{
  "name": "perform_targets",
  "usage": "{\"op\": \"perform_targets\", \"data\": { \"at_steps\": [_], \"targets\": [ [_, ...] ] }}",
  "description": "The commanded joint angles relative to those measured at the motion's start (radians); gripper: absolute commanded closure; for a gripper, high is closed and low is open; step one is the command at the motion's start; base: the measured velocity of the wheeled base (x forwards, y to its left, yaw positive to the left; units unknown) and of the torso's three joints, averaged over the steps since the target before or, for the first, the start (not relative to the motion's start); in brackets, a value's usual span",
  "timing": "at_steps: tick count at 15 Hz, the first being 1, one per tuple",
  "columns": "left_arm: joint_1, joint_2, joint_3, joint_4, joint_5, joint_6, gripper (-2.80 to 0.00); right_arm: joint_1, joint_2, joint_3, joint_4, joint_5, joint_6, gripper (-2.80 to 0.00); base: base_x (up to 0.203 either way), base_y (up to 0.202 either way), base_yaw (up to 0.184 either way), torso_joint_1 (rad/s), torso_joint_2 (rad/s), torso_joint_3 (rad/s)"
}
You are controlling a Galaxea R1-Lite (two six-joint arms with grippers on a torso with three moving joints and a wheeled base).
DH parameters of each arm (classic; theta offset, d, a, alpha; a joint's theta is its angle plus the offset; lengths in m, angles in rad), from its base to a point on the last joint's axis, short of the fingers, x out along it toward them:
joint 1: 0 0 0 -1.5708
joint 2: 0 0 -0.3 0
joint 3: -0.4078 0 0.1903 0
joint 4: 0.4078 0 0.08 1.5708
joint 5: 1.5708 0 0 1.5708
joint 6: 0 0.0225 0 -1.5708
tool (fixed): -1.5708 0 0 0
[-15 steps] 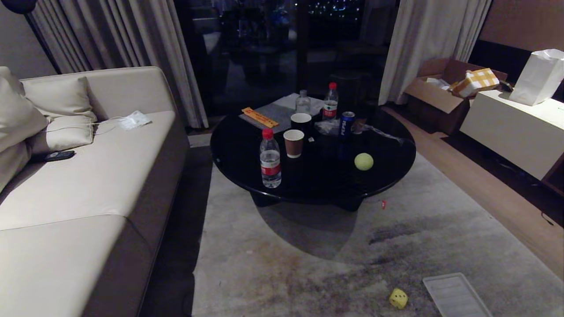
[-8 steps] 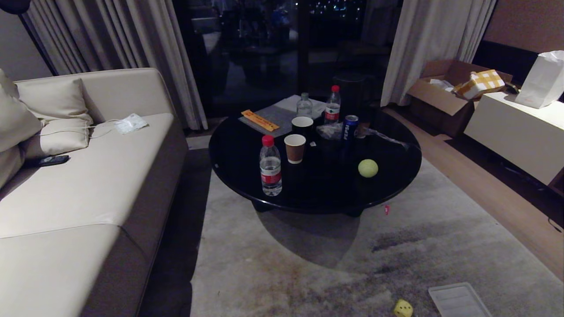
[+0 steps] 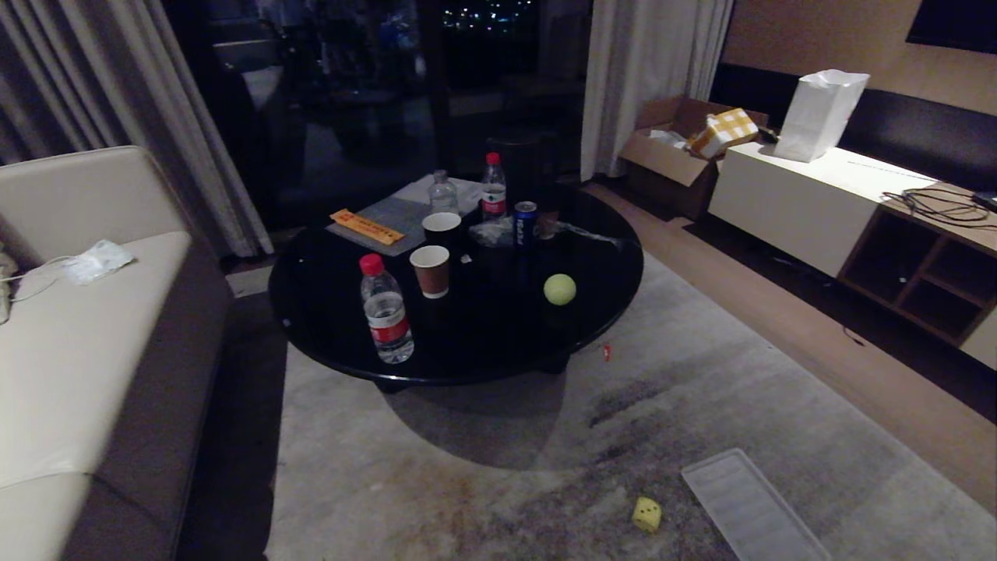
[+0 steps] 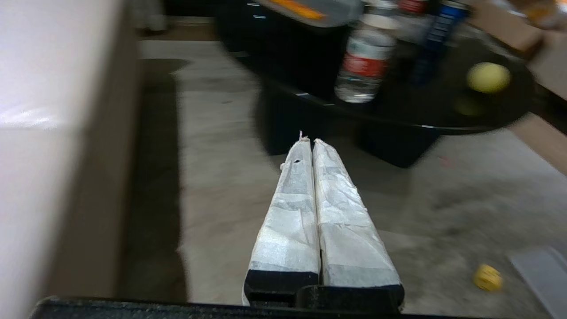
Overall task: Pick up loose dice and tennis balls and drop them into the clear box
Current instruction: Pick up toys out of the box
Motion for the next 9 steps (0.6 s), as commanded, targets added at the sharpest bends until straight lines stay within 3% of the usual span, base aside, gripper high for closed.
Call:
{"op": "perform_targets", "data": {
  "at_steps": [1, 6, 9],
  "targets": [
    [0.000, 0.001, 0.002, -0.001, 0.001, -0.001, 0.00, 0.001, 0.001, 0.008, 0.000, 0.000, 0.000, 0.00, 0.000, 0.010, -0.161, 0.002, 0.00, 0.002],
    [0.000, 0.001, 0.002, -0.001, 0.001, -0.001, 0.00, 0.001, 0.001, 0.008, 0.000, 0.000, 0.000, 0.00, 0.000, 0.009, -0.161, 0.000, 0.00, 0.004],
    [0.000, 0.001, 0.002, 0.000, 0.001, 0.000, 0.00, 0.001, 0.001, 0.008, 0.001, 0.000, 0.000, 0.00, 0.001, 0.004, -0.061, 0.000, 0.00, 0.002]
  ]
}}
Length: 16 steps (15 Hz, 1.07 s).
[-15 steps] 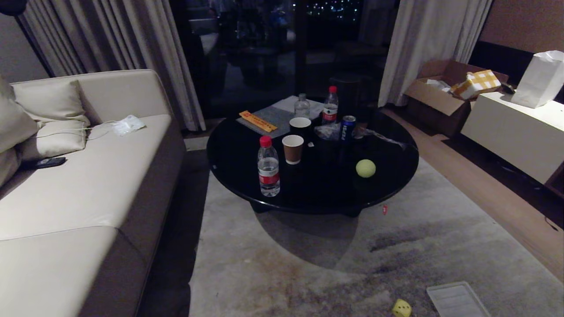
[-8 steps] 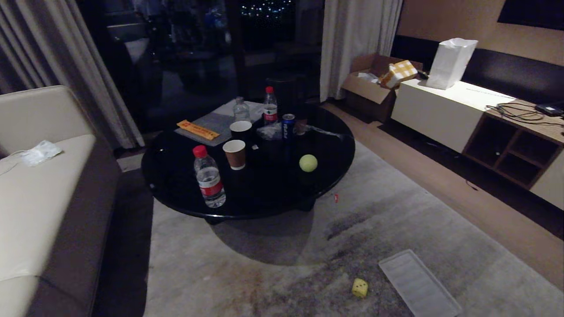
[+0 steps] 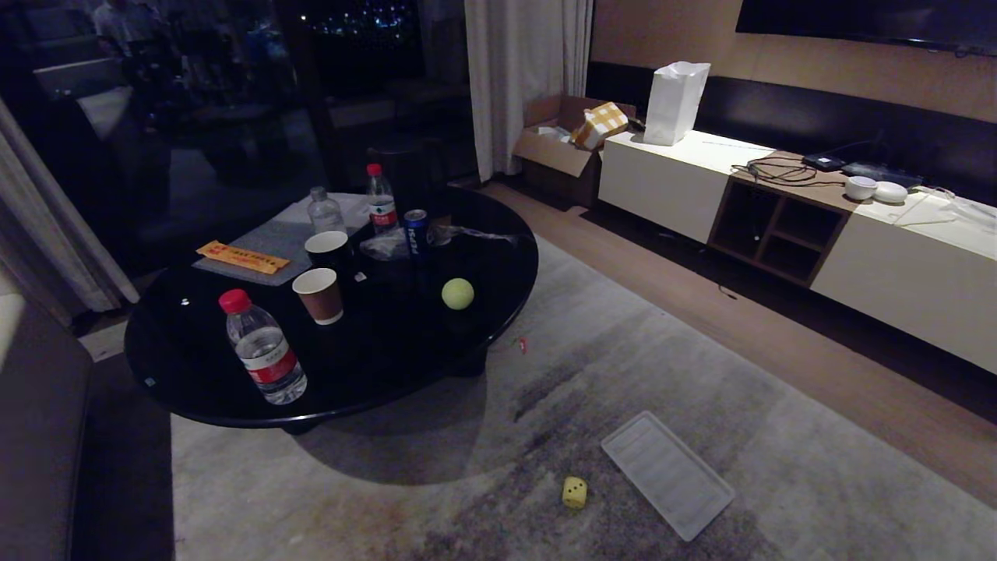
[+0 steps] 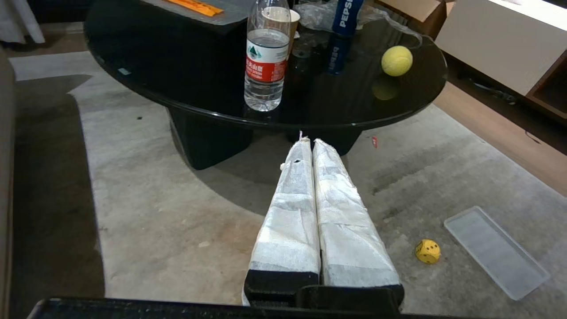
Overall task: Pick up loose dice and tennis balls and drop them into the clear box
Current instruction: Pick up toys out of the box
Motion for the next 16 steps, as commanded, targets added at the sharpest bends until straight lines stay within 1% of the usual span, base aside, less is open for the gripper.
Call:
{"op": "perform_targets", "data": {
  "at_steps": [1, 9, 16],
  "targets": [
    [0.000, 0.001, 0.002, -0.001, 0.001, -0.002, 0.00, 0.001, 0.001, 0.008, -0.001, 0.000, 0.000, 0.00, 0.000, 0.000, 0.000, 0.000, 0.00, 0.000],
    [0.000, 0.001, 0.002, -0.001, 0.001, -0.002, 0.00, 0.001, 0.001, 0.008, 0.000, 0.000, 0.000, 0.00, 0.000, 0.000, 0.000, 0.000, 0.00, -0.011],
    [0.000, 0.001, 0.002, -0.001, 0.001, -0.004, 0.00, 0.001, 0.001, 0.008, -0.001, 0.000, 0.000, 0.00, 0.000, 0.000, 0.000, 0.002, 0.00, -0.185]
  ]
}}
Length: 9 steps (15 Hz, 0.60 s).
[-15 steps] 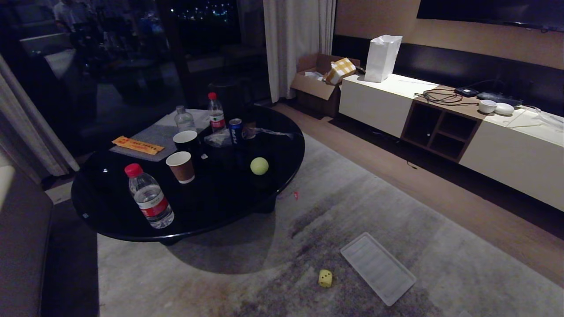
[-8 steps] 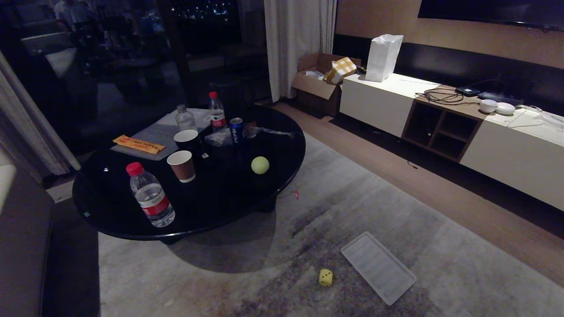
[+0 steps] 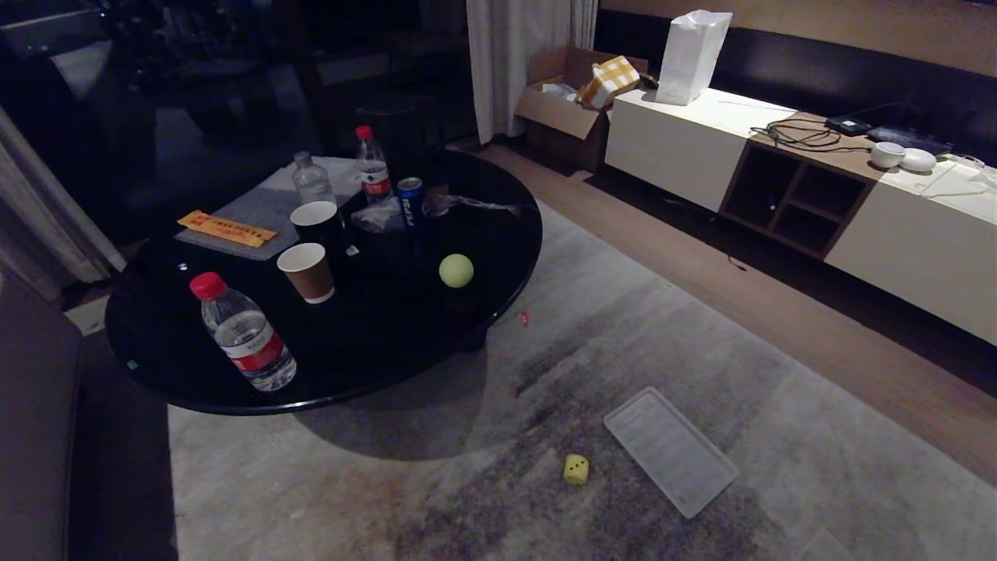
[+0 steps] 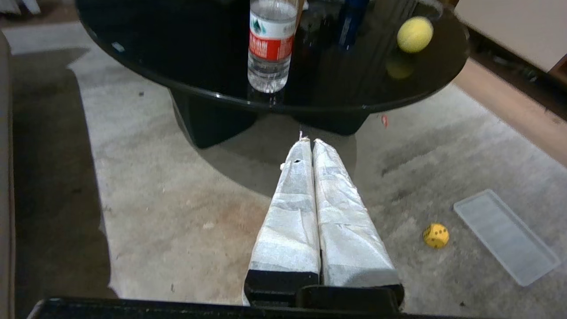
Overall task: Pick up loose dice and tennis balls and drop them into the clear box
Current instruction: Pick up toys out of the box
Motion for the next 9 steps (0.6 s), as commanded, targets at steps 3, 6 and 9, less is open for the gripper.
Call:
{"op": "perform_targets", "data": {
  "at_steps": [3, 6, 9],
  "targets": [
    [0.000, 0.001, 0.002, 0.000, 0.002, -0.002, 0.00, 0.000, 0.001, 0.008, 0.000, 0.000, 0.000, 0.00, 0.000, 0.000, 0.000, 0.005, 0.00, -0.195],
    [0.000, 0.000, 0.002, -0.001, 0.002, -0.002, 0.00, 0.000, 0.001, 0.008, 0.000, 0.000, 0.000, 0.00, 0.000, 0.000, 0.000, 0.003, 0.00, -0.197],
    [0.000, 0.001, 0.002, 0.000, 0.001, -0.002, 0.00, 0.000, 0.001, 0.008, 0.000, 0.000, 0.000, 0.00, 0.000, 0.000, 0.000, 0.001, 0.00, -0.197]
  ]
}}
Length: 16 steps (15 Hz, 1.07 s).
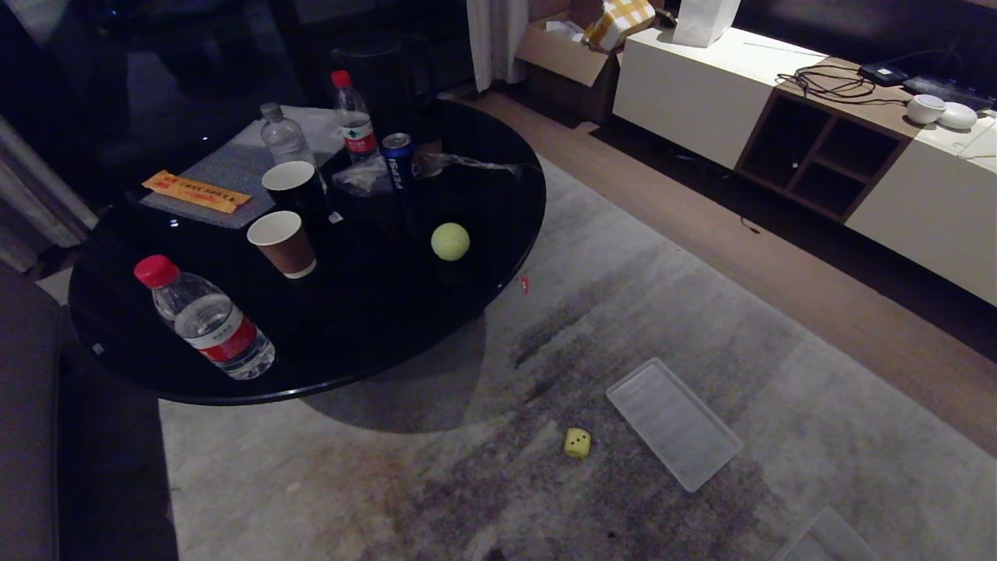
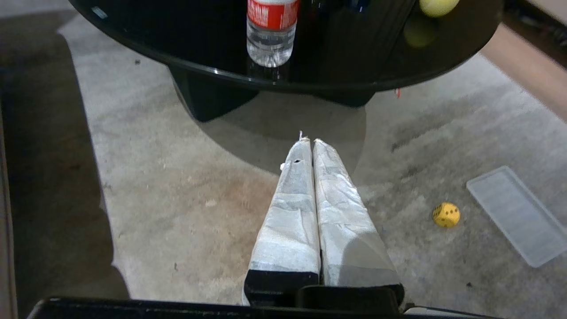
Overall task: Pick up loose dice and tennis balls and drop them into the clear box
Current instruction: Pick up toys out of the box
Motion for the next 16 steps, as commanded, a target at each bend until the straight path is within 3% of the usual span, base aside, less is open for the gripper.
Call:
{"op": "perform_targets", "data": {
  "at_steps": [1, 16],
  "targets": [
    [0.000, 0.001, 0.002, -0.001, 0.001, -0.001, 0.00, 0.001, 0.001, 0.008, 0.000, 0.000, 0.001, 0.00, 0.000, 0.000, 0.000, 0.003, 0.00, -0.192],
    [0.000, 0.001, 0.002, -0.001, 0.000, -0.001, 0.00, 0.001, 0.002, 0.008, 0.000, 0.000, 0.001, 0.00, 0.000, 0.000, 0.000, 0.003, 0.00, -0.195]
  ]
}}
